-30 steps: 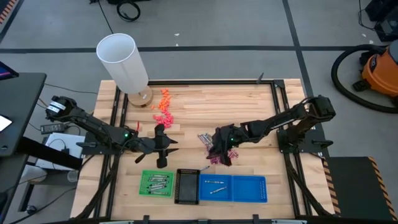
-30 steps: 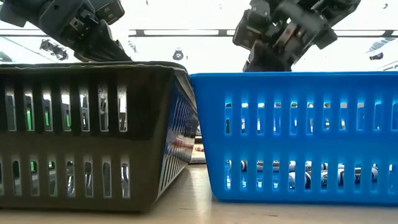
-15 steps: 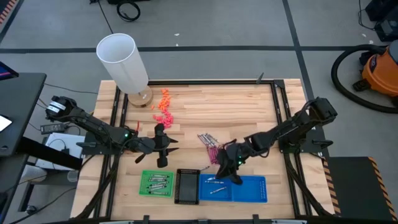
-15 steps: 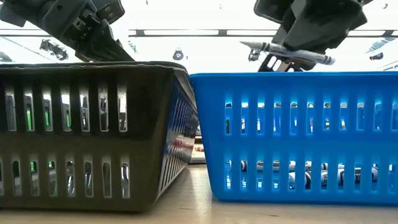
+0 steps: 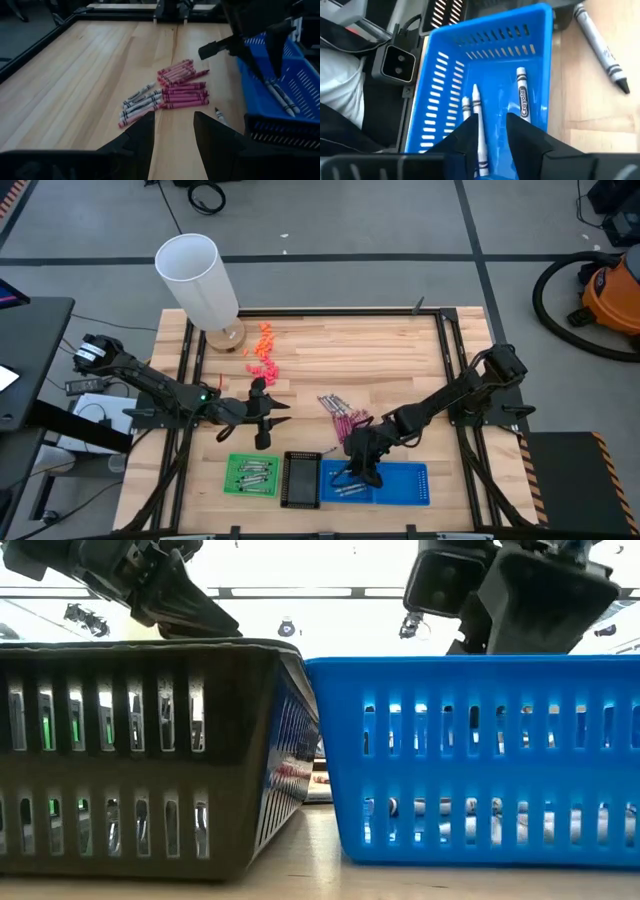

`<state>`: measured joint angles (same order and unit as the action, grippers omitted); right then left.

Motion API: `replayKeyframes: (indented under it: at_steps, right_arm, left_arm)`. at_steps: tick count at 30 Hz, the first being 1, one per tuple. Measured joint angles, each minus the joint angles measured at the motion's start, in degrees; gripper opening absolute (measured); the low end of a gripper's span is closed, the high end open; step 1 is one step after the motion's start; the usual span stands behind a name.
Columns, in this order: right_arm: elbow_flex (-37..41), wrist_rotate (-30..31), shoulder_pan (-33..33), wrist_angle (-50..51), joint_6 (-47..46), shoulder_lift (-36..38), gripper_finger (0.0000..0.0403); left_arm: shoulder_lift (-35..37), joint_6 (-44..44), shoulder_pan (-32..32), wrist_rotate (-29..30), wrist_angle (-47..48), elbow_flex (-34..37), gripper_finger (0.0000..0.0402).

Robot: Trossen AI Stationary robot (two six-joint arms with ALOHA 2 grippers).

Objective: Sort crayons
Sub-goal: Put the white crayon into the left blue bin

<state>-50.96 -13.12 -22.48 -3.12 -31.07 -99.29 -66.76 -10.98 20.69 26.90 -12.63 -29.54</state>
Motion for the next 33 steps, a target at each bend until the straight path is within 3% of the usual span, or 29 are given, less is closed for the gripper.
replayKeyframes:
  at_steps: [4, 9, 16, 21, 33]
  right_arm:
    - [-3.56, 0.75, 0.58, 7.60, 1.04, 1.40, 0.0129]
    - [-7.39, 8.93, 2.80, 18.08, 3.38, 2.24, 0.0129]
    - [-8.02, 11.90, 8.76, 21.27, 4.70, 2.21, 0.0129]
    - [-7.57, 18.06, 13.52, 26.78, 5.69, 2.21, 0.0129]
    - [-3.22, 25.06, 19.24, 21.88, 16.07, 1.84, 0.0140]
  left_arm:
    - [0.00, -1.31, 0.49, -0.28, -0.13, 0.00, 0.0146]
    - [0.00, -4.08, 0.81, -2.83, -0.24, 0.00, 0.0146]
    - [0.00, -10.74, 0.81, -3.75, 0.00, 0.00, 0.0146]
    - [0.00, -12.61, 0.81, -6.73, 0.22, 0.00, 0.0146]
    - [0.00, -13.95, 0.81, -7.70, 0.63, 0.00, 0.0146]
